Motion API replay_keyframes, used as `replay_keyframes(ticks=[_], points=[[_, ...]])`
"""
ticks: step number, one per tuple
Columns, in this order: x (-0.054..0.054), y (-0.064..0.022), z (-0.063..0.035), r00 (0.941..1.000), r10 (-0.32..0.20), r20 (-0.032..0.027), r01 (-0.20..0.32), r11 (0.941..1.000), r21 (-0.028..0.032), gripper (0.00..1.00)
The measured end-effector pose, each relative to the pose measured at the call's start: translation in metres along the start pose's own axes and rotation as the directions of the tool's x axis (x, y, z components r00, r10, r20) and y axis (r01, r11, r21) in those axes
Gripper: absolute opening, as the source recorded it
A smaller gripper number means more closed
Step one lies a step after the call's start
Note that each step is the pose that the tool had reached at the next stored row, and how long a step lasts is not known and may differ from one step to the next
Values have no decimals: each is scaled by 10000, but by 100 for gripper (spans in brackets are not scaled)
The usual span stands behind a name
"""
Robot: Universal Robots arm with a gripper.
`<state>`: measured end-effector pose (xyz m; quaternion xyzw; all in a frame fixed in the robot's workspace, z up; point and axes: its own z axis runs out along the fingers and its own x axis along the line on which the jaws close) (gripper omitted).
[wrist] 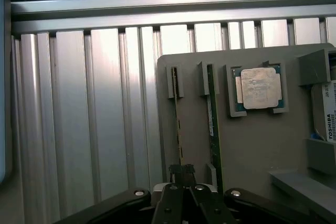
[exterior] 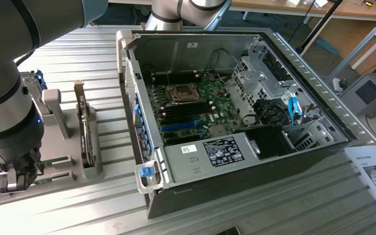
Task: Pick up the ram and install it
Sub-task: 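Pick up the ram and move it above insertion slot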
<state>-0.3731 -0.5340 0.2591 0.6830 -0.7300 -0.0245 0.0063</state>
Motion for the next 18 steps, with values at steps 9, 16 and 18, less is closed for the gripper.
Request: replay_keyframes(ticks=[9,16,18], points=[[0,0,0,10000,0,-1,0,10000,-1,25],[1,-1,29,10000,-2,0,2,10000,0,31],[2,3,54,10000,-8,0,8,10000,0,31]])
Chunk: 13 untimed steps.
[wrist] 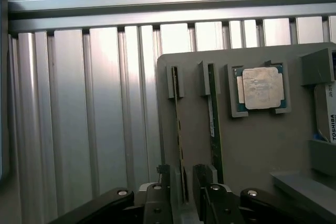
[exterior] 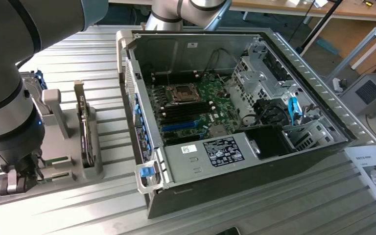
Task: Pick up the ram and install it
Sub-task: 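Pick up the ram and move it above insertion slot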
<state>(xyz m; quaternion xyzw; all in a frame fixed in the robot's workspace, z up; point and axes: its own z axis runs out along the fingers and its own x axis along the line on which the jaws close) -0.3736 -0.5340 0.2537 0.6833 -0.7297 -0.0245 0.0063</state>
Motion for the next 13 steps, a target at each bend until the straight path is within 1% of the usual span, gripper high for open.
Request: replay_keyframes(ticks=[4,7,13], points=[[1,5,19,9999,-105,-9,105,9999,-5,31],[1,5,24,9994,-341,-18,341,9994,-9,31],[1,5,35,9994,-360,-16,360,9994,-5,31]])
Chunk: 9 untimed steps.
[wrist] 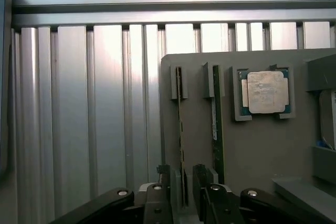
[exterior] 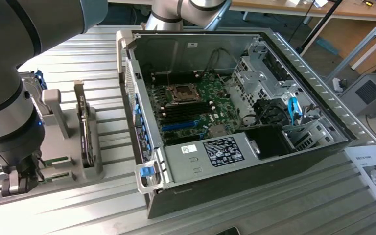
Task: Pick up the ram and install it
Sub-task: 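Pick up the ram and move it above insertion slot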
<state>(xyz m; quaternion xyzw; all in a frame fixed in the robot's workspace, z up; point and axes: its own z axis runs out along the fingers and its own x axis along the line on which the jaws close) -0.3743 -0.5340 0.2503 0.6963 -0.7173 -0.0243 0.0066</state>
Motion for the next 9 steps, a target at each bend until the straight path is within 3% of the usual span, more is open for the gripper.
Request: replay_keyframes(ticks=[9], points=[[3,-4,113,10000,0,-5,0,10000,-5,31]])
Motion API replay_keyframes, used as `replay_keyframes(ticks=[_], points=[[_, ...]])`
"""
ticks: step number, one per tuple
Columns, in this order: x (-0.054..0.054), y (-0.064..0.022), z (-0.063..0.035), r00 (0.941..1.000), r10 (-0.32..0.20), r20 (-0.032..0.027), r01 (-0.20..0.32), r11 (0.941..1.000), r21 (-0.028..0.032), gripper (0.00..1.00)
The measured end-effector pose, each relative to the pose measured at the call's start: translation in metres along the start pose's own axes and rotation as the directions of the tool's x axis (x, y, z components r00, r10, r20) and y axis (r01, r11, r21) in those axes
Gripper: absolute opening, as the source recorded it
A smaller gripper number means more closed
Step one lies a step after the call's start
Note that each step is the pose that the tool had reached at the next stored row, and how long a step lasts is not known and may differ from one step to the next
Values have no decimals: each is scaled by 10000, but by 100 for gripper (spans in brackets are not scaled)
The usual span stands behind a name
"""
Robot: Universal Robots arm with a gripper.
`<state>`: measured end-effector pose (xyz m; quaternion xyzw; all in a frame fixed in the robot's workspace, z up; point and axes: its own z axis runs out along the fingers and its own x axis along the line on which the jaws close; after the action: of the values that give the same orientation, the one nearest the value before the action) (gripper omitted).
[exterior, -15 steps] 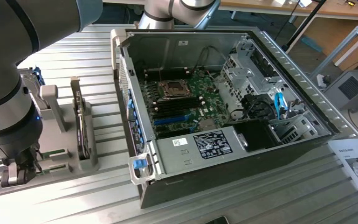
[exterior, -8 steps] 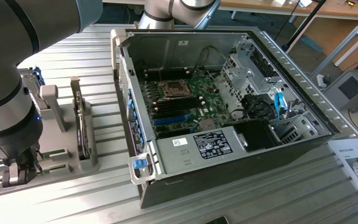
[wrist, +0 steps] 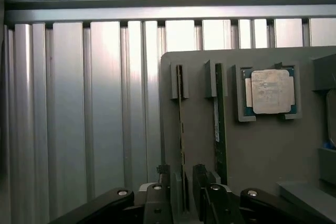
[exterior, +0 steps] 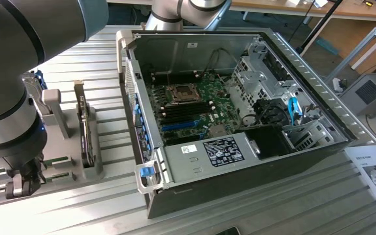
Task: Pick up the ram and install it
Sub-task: 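Pick up the ram and move it above insertion slot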
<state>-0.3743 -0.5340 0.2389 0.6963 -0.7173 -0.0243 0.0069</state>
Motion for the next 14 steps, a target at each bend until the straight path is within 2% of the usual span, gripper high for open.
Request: replay_keyframes(ticks=[14], points=[[-1,-3,130,10000,1,0,-1,10000,0,31]])
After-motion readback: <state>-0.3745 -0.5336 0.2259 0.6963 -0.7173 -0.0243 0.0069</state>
